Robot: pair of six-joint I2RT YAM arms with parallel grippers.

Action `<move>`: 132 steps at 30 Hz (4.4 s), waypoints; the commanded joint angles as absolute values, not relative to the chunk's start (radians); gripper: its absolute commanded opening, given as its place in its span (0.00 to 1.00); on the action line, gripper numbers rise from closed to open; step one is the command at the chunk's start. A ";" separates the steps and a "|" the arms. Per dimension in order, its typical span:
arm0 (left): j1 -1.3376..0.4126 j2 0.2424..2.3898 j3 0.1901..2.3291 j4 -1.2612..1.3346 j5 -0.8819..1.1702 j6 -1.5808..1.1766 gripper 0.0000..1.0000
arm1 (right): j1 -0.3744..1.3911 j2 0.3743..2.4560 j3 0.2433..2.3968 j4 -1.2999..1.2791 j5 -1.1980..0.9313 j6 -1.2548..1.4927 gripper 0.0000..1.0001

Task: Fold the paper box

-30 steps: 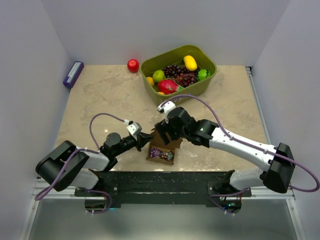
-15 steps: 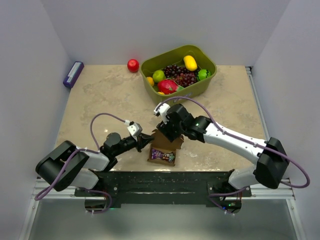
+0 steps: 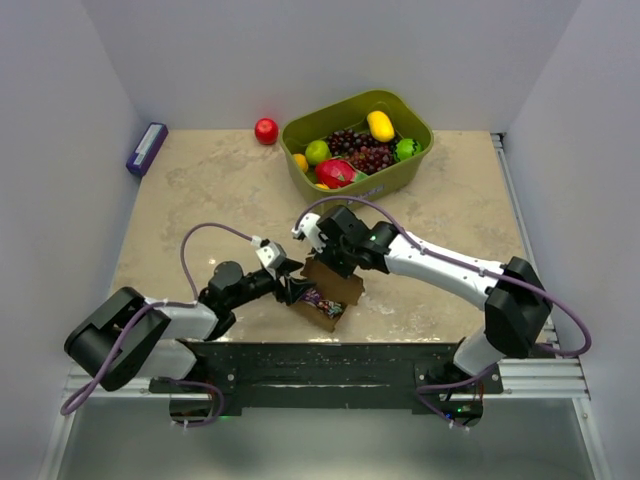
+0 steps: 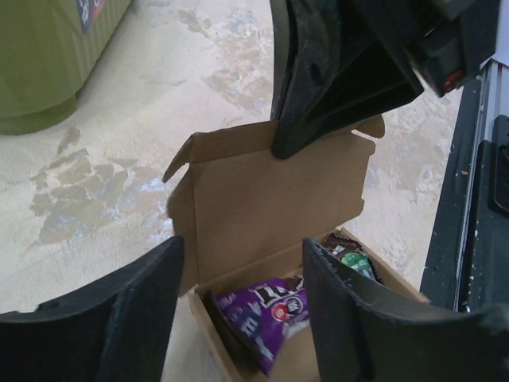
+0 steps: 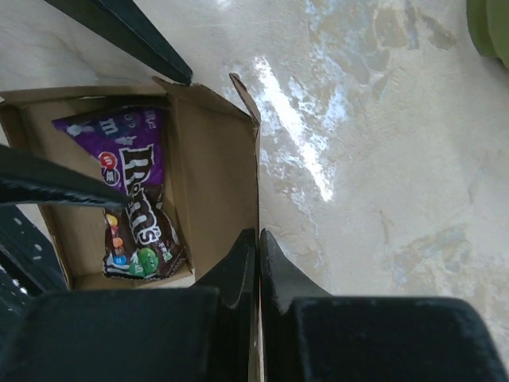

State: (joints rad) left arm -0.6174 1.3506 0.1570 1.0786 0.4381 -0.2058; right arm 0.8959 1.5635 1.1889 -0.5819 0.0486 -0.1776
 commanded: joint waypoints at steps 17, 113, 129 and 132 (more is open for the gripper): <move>-0.607 1.216 0.198 0.946 0.331 -0.235 0.73 | 0.930 1.640 1.364 -0.645 0.454 -0.316 0.52; -0.615 1.845 0.781 0.911 0.463 -0.252 0.01 | 0.663 1.164 0.589 0.040 0.363 0.446 0.12; -0.696 1.723 0.753 0.883 0.074 -0.256 0.00 | 0.779 1.348 0.716 0.260 0.745 0.477 0.01; -0.696 1.730 0.747 0.911 0.035 -0.261 0.00 | 0.787 1.400 0.724 0.334 0.791 0.492 0.00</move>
